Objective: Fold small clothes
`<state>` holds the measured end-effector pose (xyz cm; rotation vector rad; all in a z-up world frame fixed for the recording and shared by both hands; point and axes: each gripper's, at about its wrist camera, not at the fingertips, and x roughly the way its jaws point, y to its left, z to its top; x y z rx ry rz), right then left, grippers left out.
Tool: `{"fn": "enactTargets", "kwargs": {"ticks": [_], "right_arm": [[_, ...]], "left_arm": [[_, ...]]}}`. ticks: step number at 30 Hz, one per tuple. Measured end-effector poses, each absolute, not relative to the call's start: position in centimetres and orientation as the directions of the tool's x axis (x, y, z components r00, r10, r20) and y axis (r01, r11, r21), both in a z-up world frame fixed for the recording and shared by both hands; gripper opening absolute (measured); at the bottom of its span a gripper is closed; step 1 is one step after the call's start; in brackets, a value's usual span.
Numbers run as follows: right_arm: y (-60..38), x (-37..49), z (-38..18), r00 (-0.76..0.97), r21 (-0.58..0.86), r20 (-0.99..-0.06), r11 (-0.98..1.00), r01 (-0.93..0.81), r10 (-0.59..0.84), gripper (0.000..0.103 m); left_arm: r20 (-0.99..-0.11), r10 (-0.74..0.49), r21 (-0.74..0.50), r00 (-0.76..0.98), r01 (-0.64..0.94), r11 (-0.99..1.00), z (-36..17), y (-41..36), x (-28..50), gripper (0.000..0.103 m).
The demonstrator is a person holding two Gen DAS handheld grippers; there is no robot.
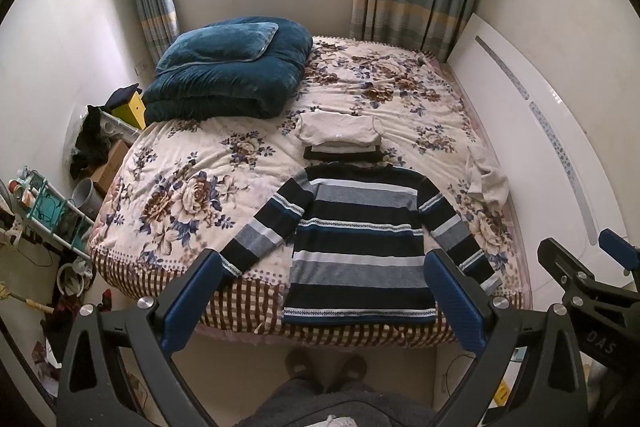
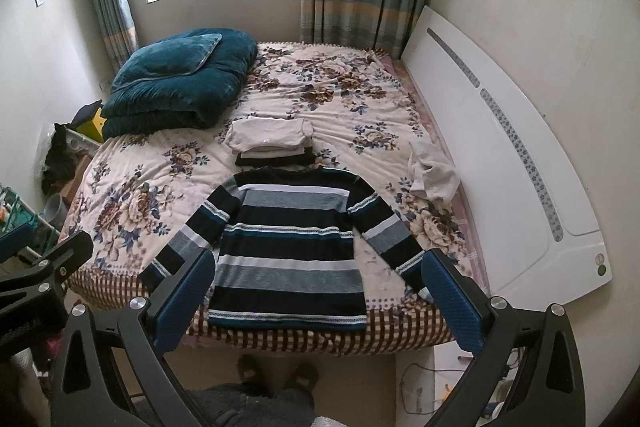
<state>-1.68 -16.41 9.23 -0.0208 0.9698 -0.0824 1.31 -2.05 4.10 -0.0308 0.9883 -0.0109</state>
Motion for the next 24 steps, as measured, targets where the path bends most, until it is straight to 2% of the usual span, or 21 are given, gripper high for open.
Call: {"fn": "enactTargets", "kwargs": {"ticks": [5, 8, 10, 11, 15, 24], "right_arm": [[-15.7, -0.8, 10.9, 0.56, -0.035, -0.826, 0.997, 0.074, -0.071, 0.103], [-16.2, 0.4, 9.3, 0.553, 0.004, -0.831, 0.994, 0.107, -0.056, 0.103], [-17.2, 1.5, 7.2, 0.536, 0.024, -0.842, 0.988, 0.151, -0.062, 0.103], [-18.0, 2.3, 5.6, 0.518, 0.034, -0.853, 0.982, 0.186, -0.069, 0.103], [-22.7, 4.8, -1.8, 0.439, 0.04, -0.89, 0.94, 0.339, -0.12, 0.103], [-39.7, 6.4, -23.1, 0.216, 0.028, -0.964, 0.747, 0.664, -0.157, 0.103]], "left_arm": [[-0.828, -0.012, -0.025, 0.561, -0.014, 1.0, 3.7, -1.5, 2.5, 0.103], [-0.805, 0.022, 0.004, 0.593, -0.032, 0.999, 2.4, -0.9, 4.6, 0.103], [-0.806, 0.019, 0.004, 0.592, -0.026, 1.0, -0.4, -0.8, 7.6, 0.103], [-0.805, 0.017, 0.004, 0.593, -0.024, 1.0, -1.0, -0.7, 7.7, 0.103], [-0.839, 0.036, 0.06, 0.543, 0.026, 0.998, -9.4, -2.3, 12.4, 0.103], [-0.917, 0.12, 0.14, 0.381, 0.027, 0.99, -27.2, -7.6, 21.4, 0.103]]}}
